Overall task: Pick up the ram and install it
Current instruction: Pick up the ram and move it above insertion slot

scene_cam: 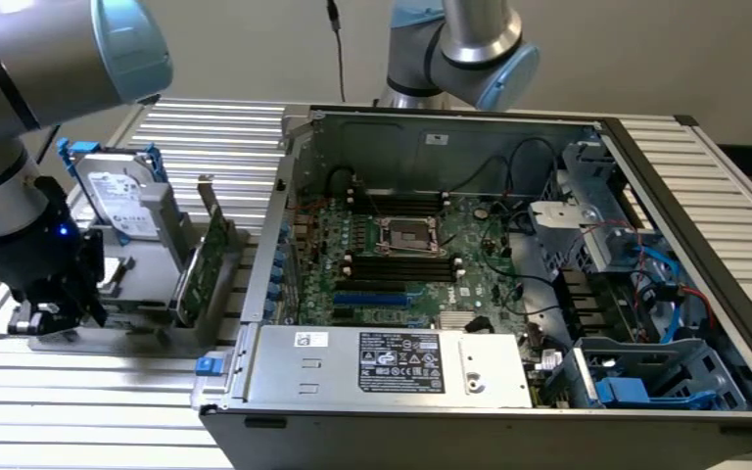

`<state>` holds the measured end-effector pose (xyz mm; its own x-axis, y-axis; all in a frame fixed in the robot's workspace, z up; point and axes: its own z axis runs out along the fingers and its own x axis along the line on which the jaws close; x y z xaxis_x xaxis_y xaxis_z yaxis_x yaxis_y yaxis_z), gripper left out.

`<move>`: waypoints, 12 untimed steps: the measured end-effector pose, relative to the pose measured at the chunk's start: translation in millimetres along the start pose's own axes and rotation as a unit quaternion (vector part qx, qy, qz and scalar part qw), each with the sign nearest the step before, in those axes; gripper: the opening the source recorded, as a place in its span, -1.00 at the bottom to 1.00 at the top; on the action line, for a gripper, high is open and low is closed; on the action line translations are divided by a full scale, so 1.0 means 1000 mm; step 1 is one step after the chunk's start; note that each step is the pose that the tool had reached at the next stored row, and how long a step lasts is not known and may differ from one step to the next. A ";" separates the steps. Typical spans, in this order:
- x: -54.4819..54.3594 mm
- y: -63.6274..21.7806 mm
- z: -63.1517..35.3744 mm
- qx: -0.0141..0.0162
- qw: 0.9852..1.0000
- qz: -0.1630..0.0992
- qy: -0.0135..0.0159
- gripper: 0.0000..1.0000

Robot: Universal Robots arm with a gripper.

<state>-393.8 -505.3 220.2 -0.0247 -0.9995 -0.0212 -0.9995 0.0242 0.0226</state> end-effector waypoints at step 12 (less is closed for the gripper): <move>-0.001 0.0002 -0.0547 0.000 1.000 0.000 0.000 -0.73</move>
<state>-392.8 -505.2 274.9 -0.0245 -0.9995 -0.0212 -0.9995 0.0240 0.0226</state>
